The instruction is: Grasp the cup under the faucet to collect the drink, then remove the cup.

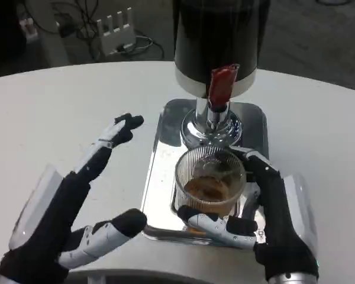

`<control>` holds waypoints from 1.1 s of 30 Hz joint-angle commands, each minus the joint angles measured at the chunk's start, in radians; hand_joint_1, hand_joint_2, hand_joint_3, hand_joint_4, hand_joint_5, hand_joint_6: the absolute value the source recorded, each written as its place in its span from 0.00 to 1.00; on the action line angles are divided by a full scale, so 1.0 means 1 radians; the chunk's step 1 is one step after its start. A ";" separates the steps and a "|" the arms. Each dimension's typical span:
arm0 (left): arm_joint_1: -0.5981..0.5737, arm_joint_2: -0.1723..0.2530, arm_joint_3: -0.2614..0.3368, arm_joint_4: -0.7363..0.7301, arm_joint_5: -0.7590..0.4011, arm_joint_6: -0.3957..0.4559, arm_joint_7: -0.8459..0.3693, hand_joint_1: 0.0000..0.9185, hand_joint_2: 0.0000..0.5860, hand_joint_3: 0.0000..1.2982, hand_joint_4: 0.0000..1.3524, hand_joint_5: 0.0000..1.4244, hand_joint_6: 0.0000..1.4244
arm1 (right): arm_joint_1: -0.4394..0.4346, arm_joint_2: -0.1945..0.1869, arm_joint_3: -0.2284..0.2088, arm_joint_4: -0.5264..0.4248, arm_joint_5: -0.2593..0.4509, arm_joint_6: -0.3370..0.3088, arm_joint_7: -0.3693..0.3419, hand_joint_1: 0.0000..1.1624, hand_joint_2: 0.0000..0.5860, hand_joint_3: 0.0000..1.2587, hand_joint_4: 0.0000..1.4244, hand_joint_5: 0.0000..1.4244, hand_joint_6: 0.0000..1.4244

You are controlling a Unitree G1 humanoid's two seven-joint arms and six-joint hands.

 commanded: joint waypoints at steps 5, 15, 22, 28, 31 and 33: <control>0.013 0.080 0.030 0.125 0.134 -0.158 0.042 0.00 0.08 0.06 0.00 0.04 0.01 | 0.035 0.008 0.013 -0.060 -0.008 -0.009 0.024 0.80 0.20 0.67 0.67 0.80 0.88; 0.000 0.190 0.045 0.299 0.253 -0.254 0.111 0.00 0.07 0.03 0.00 0.01 0.00 | 0.003 -0.046 -0.018 -0.093 -0.018 -0.027 0.084 0.80 0.20 0.67 0.67 0.80 0.89; 0.023 0.222 0.044 0.230 0.379 -0.198 0.144 0.01 0.11 0.00 0.00 0.00 0.00 | 0.031 -0.071 -0.037 -0.172 -0.002 -0.029 0.141 0.80 0.20 0.67 0.67 0.80 0.89; 0.056 0.218 0.032 0.121 0.474 -0.099 0.136 0.05 0.11 0.00 0.00 0.00 0.00 | 0.085 -0.084 -0.046 -0.263 0.011 -0.018 0.190 0.80 0.20 0.67 0.67 0.80 0.89; 0.071 0.220 0.023 0.072 0.503 -0.055 0.132 0.05 0.11 0.00 0.00 0.00 0.00 | 0.108 -0.085 -0.049 -0.300 0.012 -0.015 0.207 0.80 0.19 0.67 0.67 0.80 0.89; 0.081 0.226 0.017 0.039 0.516 -0.032 0.129 0.05 0.11 0.00 0.00 0.00 0.00 | 0.123 -0.083 -0.053 -0.324 0.015 -0.009 0.221 0.80 0.19 0.67 0.67 0.80 0.89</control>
